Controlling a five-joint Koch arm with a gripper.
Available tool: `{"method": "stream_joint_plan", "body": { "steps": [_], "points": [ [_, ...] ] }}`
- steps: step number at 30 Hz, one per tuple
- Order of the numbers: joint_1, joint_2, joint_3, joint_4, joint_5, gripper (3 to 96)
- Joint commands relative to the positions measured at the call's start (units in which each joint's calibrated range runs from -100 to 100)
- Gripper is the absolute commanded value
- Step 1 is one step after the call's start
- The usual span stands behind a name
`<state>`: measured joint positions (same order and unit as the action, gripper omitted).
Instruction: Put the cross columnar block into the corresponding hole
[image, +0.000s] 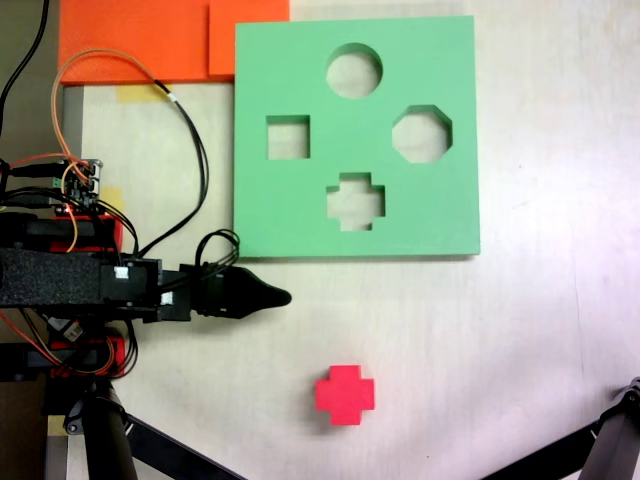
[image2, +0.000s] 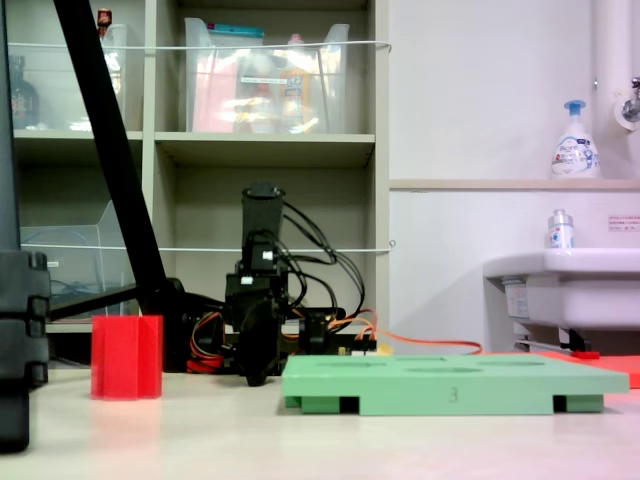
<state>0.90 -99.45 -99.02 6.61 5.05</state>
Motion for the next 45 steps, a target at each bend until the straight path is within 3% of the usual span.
{"method": "stream_joint_plan", "body": {
  "steps": [1,22,31,38,45],
  "points": [
    [0.3,-0.5,-1.0,-6.4,-0.3,48.6],
    [0.4,-0.5,-1.0,-5.9,-0.1,48.2],
    [-1.7,-0.5,-1.0,-6.9,19.5,46.2],
    [-2.9,-0.5,34.5,-60.9,28.4,45.7],
    [-4.2,10.1,73.2,-91.0,30.4,45.7]
  ]
}}
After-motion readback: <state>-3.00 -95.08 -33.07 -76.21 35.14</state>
